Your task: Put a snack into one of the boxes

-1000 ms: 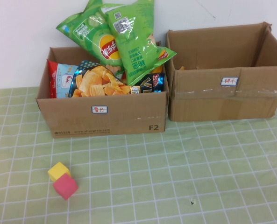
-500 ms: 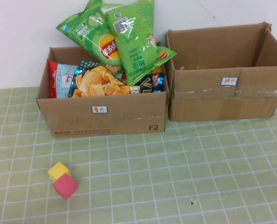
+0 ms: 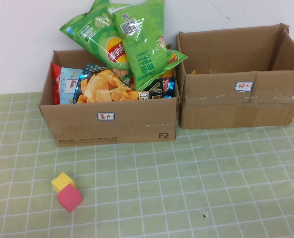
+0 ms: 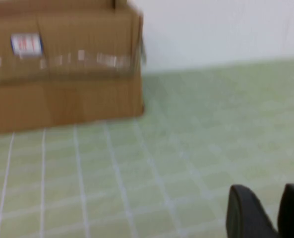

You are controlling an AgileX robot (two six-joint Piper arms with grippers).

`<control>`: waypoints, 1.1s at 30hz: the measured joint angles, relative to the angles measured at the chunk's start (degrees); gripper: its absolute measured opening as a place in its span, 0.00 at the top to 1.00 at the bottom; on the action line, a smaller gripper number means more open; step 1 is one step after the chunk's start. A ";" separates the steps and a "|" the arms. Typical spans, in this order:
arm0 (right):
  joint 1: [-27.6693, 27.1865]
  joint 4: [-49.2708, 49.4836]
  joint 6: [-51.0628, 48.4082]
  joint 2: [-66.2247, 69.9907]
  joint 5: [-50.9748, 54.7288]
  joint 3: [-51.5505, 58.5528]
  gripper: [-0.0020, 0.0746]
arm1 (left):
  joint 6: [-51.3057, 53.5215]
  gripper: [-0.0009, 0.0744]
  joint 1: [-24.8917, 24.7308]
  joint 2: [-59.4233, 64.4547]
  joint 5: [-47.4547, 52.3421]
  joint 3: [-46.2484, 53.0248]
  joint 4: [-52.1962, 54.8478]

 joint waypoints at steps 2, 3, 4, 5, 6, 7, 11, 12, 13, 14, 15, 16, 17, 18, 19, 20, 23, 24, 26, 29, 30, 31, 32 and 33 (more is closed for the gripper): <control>0.00 2.45 0.00 0.00 0.16 1.48 0.77 | 0.00 0.99 0.00 0.00 0.00 0.00 0.00; 0.00 3.52 0.00 0.00 1.78 1.66 0.77 | 0.00 0.99 0.00 0.00 0.00 0.00 0.00; 0.00 4.08 0.00 0.00 2.31 1.66 0.77 | 0.00 0.99 0.00 0.00 0.00 0.00 0.00; 0.00 4.62 0.13 0.00 2.85 1.54 0.77 | 0.08 0.99 0.00 0.00 0.00 0.00 0.00; 0.00 4.71 0.43 0.00 3.06 1.55 0.77 | 0.08 0.99 0.00 0.00 0.00 0.00 0.00; 0.00 4.84 0.56 0.00 3.19 1.55 0.77 | 0.08 0.99 0.00 0.00 0.00 0.00 0.00; 0.00 4.87 0.91 0.00 3.31 1.55 0.77 | 0.08 0.99 0.00 0.00 0.00 0.00 0.00; 0.11 4.87 0.91 0.00 3.31 1.55 0.77 | 0.08 0.99 0.00 0.00 0.00 0.00 0.00; 0.38 4.87 1.03 0.00 3.42 1.44 0.77 | 0.08 0.99 0.00 0.00 0.00 0.00 0.00; 0.94 4.97 1.03 0.00 3.53 1.44 0.77 | 0.08 0.99 0.00 0.00 0.00 0.00 0.00; 1.71 4.97 1.03 0.00 3.51 1.44 0.77 | 0.08 0.99 0.00 0.00 0.00 0.00 0.00; 2.46 4.97 1.03 0.00 3.51 1.44 0.77 | 0.08 0.99 0.00 0.00 0.00 0.00 0.00; 3.51 4.97 1.03 0.00 3.51 1.44 0.77 | 0.08 0.99 0.00 0.00 0.00 0.00 0.00; 4.52 4.97 1.42 0.00 3.51 1.44 0.77 | 0.08 0.99 0.00 0.00 0.00 0.00 0.00; 5.26 4.97 1.74 0.00 3.51 1.44 0.77 | 0.08 0.99 0.00 0.00 0.00 0.00 0.00; 6.03 4.97 1.85 0.00 3.55 1.44 0.77 | 0.08 0.99 0.00 0.00 0.00 0.00 0.00; 6.98 4.97 2.09 0.00 3.76 1.44 0.77 | 0.08 0.99 0.00 0.00 0.00 0.00 0.00; 6.98 4.97 2.07 0.00 3.76 1.44 0.77 | 0.08 0.99 0.00 0.00 0.00 0.00 0.00; 6.98 4.97 2.07 0.00 3.76 1.44 0.77 | 0.08 0.99 0.00 0.00 0.00 0.00 0.00; 6.98 4.97 2.07 0.00 3.76 1.44 0.77 | 0.08 0.99 0.00 0.00 0.00 0.00 0.00; 6.98 4.59 2.07 0.00 3.76 1.44 0.77 | 0.08 0.99 0.00 0.00 0.00 0.00 0.00; 6.98 3.68 2.07 0.00 3.76 1.44 0.77 | 0.08 0.99 0.00 0.00 0.00 0.00 0.00; 6.98 2.05 2.11 0.00 3.76 1.44 0.77 | 0.08 0.99 0.00 0.00 0.00 0.00 0.00; 6.98 0.56 2.11 0.00 3.76 1.44 0.77 | 0.08 0.99 0.00 0.00 0.00 0.00 0.00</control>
